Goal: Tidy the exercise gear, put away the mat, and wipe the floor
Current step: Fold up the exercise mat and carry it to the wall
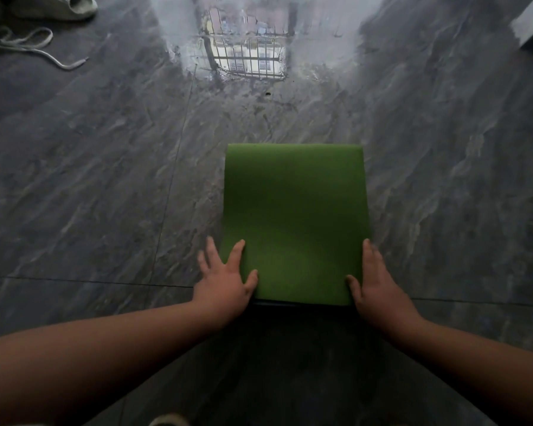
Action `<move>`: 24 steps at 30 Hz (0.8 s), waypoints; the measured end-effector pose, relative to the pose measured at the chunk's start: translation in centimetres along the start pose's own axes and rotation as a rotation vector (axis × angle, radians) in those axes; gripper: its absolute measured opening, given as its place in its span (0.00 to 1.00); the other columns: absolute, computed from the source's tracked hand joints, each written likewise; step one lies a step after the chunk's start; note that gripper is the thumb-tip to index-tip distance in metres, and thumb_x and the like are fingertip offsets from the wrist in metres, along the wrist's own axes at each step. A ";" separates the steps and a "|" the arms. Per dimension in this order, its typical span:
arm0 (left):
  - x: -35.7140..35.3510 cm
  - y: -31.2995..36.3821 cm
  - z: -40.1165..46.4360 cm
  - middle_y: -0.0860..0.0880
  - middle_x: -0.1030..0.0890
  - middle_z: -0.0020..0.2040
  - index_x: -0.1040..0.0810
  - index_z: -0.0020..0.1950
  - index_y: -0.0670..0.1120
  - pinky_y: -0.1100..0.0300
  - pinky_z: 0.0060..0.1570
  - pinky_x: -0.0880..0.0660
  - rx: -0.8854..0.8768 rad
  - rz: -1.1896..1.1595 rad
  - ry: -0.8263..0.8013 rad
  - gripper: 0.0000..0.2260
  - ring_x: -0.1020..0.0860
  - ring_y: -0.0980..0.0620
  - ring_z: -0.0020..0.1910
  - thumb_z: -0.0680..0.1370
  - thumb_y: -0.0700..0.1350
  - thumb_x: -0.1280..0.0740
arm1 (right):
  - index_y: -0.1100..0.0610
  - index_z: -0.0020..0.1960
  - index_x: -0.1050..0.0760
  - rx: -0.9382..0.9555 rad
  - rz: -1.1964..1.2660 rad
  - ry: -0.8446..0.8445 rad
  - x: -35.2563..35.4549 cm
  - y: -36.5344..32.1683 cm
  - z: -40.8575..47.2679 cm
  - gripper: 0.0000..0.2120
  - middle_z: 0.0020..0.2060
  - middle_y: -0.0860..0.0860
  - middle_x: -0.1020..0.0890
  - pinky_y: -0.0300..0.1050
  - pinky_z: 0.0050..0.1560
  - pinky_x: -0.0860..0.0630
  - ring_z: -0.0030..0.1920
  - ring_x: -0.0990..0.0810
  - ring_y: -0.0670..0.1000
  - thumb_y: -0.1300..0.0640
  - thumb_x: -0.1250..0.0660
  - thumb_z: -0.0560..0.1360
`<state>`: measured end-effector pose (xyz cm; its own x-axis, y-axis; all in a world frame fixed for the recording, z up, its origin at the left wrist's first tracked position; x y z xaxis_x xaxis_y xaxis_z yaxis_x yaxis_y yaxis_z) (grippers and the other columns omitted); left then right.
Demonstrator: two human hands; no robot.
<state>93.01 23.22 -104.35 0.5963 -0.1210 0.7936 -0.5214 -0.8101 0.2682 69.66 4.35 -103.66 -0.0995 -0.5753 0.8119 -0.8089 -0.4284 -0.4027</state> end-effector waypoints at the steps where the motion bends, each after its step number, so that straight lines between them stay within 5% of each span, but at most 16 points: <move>1: 0.7 0.5 0.2 0.42 0.70 0.78 0.64 0.78 0.61 0.34 0.73 0.48 -0.062 0.140 0.063 0.34 0.64 0.37 0.78 0.79 0.65 0.46 | 0.55 0.80 0.59 0.050 -0.144 0.061 0.6 -0.6 0.1 0.34 0.80 0.58 0.51 0.58 0.76 0.43 0.78 0.46 0.60 0.47 0.47 0.81; 3: 1.6 2.3 0.2 0.43 0.70 0.78 0.65 0.78 0.58 0.32 0.73 0.56 -0.303 0.336 0.201 0.35 0.67 0.41 0.78 0.79 0.64 0.49 | 0.57 0.80 0.53 0.212 -0.332 0.173 1.6 -3.0 0.3 0.34 0.79 0.60 0.48 0.64 0.76 0.47 0.79 0.49 0.61 0.49 0.49 0.77; 6: 1.6 4.5 0.1 0.44 0.50 0.82 0.50 0.80 0.56 0.31 0.73 0.51 -0.559 0.402 0.287 0.33 0.53 0.42 0.80 0.76 0.63 0.48 | 0.58 0.80 0.51 0.378 -0.404 0.202 1.6 -6.2 0.4 0.36 0.79 0.60 0.49 0.61 0.76 0.51 0.79 0.51 0.60 0.43 0.48 0.77; 12: -2.1 4.7 0.5 0.49 0.69 0.78 0.68 0.77 0.62 0.28 0.69 0.66 -0.524 0.527 0.038 0.31 0.70 0.41 0.77 0.77 0.65 0.60 | 0.61 0.79 0.51 0.289 -0.501 0.044 -2.4 -4.0 1.1 0.39 0.79 0.63 0.49 0.53 0.76 0.58 0.79 0.55 0.59 0.37 0.52 0.77; 16: -3.0 4.6 0.6 0.47 0.66 0.80 0.68 0.77 0.61 0.28 0.68 0.66 -0.475 0.545 -0.060 0.31 0.70 0.40 0.77 0.77 0.65 0.60 | 0.57 0.80 0.62 0.285 -0.483 -0.036 -3.2 -3.9 1.6 0.39 0.79 0.59 0.60 0.51 0.76 0.66 0.78 0.65 0.56 0.35 0.56 0.77; 18: -2.6 4.9 0.7 0.46 0.64 0.81 0.67 0.77 0.61 0.28 0.69 0.63 -0.488 0.566 -0.055 0.31 0.66 0.40 0.78 0.78 0.65 0.58 | 0.55 0.80 0.60 0.262 -0.460 -0.056 -2.4 -4.5 1.8 0.40 0.80 0.58 0.60 0.52 0.77 0.62 0.79 0.63 0.56 0.35 0.53 0.77; 21: -0.3 5.8 1.4 0.47 0.53 0.82 0.67 0.77 0.61 0.32 0.71 0.49 -0.502 0.527 -0.019 0.33 0.53 0.43 0.80 0.78 0.67 0.53 | 0.52 0.80 0.57 0.260 -0.445 -0.044 -0.1 -5.4 3.0 0.41 0.78 0.57 0.45 0.54 0.75 0.45 0.78 0.47 0.57 0.33 0.49 0.75; 24: 3.1 6.2 3.8 0.47 0.49 0.81 0.70 0.77 0.61 0.41 0.68 0.35 -0.414 0.374 0.064 0.38 0.42 0.45 0.77 0.78 0.65 0.46 | 0.49 0.79 0.66 0.261 -0.353 0.020 2.4 -6.6 5.3 0.44 0.63 0.53 0.29 0.51 0.62 0.27 0.62 0.28 0.54 0.35 0.45 0.75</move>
<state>93.98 15.63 -102.28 0.2931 -0.3116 0.9039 -0.8942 -0.4240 0.1437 77.82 2.11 -101.35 0.1436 -0.3498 0.9258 -0.6219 -0.7596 -0.1905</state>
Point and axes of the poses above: each hand's wrist, its own z-axis towards the middle knuckle, its own x-axis out of the back of the hand, y = z × x, the point moved 7 cm from there along z, towards the middle knuckle
